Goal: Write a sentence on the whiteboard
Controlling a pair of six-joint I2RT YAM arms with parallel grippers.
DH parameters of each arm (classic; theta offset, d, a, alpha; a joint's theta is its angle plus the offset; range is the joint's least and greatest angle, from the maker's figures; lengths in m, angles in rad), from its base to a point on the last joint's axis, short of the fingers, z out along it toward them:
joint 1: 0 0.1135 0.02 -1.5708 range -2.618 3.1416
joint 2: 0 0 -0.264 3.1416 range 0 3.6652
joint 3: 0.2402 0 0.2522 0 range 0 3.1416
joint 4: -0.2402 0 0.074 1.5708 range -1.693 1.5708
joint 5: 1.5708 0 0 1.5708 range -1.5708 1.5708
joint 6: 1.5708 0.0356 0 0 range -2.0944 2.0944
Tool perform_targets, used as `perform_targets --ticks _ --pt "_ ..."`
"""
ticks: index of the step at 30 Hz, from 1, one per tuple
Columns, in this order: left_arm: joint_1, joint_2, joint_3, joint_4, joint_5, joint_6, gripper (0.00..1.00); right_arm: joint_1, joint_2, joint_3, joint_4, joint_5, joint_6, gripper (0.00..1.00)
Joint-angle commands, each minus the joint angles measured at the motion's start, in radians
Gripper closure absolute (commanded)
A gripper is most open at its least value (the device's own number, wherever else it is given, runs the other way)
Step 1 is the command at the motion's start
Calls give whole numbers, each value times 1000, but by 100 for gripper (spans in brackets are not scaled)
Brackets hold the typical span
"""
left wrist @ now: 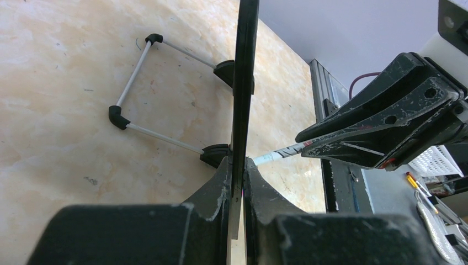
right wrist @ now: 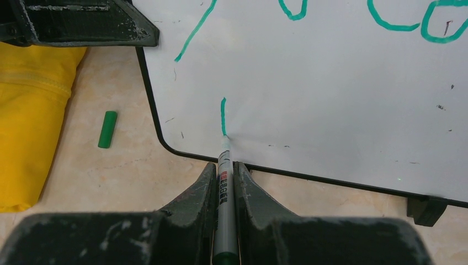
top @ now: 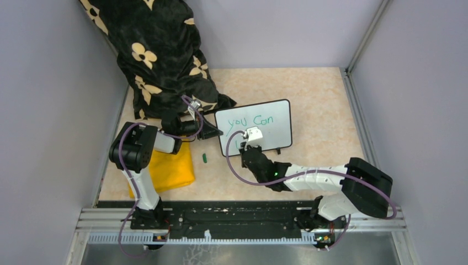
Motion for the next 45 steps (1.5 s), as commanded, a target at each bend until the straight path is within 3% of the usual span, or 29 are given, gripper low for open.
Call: perform_targets --ticks 1,45 --pt "-15 17 -1 -97 -9 28 100 -10 2 61 27 40 -34 100" --pt "-15 21 -2 -102 -10 31 100 -16 17 39 -25 -18 -27 100"
